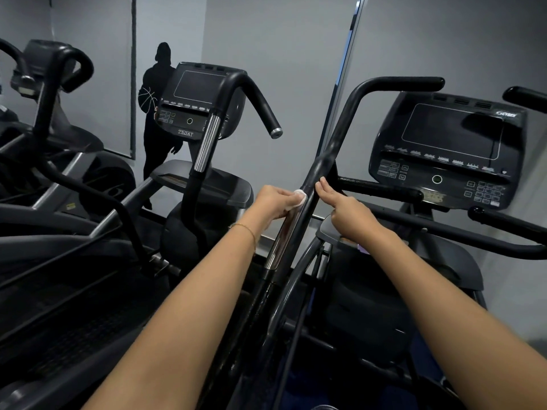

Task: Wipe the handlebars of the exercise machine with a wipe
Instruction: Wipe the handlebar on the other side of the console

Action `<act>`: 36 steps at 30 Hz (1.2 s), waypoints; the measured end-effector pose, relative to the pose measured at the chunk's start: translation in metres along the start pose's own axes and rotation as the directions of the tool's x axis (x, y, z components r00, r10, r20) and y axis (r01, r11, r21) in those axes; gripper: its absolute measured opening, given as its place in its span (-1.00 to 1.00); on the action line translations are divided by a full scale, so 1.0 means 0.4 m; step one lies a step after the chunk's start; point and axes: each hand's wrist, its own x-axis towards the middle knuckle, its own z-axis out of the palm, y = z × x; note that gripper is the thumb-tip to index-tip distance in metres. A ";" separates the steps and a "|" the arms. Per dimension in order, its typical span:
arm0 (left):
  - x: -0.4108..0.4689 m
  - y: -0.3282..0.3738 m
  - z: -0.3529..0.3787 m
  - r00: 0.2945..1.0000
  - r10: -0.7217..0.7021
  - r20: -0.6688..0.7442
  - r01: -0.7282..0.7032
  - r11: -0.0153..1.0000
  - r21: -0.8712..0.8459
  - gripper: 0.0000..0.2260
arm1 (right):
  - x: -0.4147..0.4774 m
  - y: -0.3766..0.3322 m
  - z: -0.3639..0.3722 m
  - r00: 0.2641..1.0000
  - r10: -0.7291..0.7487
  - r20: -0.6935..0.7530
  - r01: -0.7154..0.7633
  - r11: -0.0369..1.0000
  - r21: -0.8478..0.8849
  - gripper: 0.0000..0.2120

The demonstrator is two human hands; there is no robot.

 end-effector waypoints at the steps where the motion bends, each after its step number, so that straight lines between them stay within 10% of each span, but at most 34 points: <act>1: -0.006 -0.011 -0.011 0.999 -0.015 0.030 0.014 1.000 0.015 -0.69 | 0.000 0.000 0.004 1.000 0.003 0.000 -0.003 1.000 0.007 -0.20; 18: -0.003 -0.047 -0.008 0.998 -0.049 0.039 0.053 0.993 -0.108 -0.69 | -0.011 -0.019 -0.004 1.000 0.029 0.007 -0.028 0.992 -0.126 -0.23; 32: -0.211 -0.080 0.030 0.952 0.231 -0.202 -0.106 0.864 0.492 -0.83 | -0.014 -0.066 -0.017 0.998 0.046 0.039 -0.036 0.975 -0.220 -0.34; 36: -0.171 -0.075 0.063 0.923 0.295 -0.247 -0.120 0.830 0.544 -0.87 | -0.073 -0.085 0.033 0.964 -0.032 -0.263 0.025 0.999 -0.029 -0.48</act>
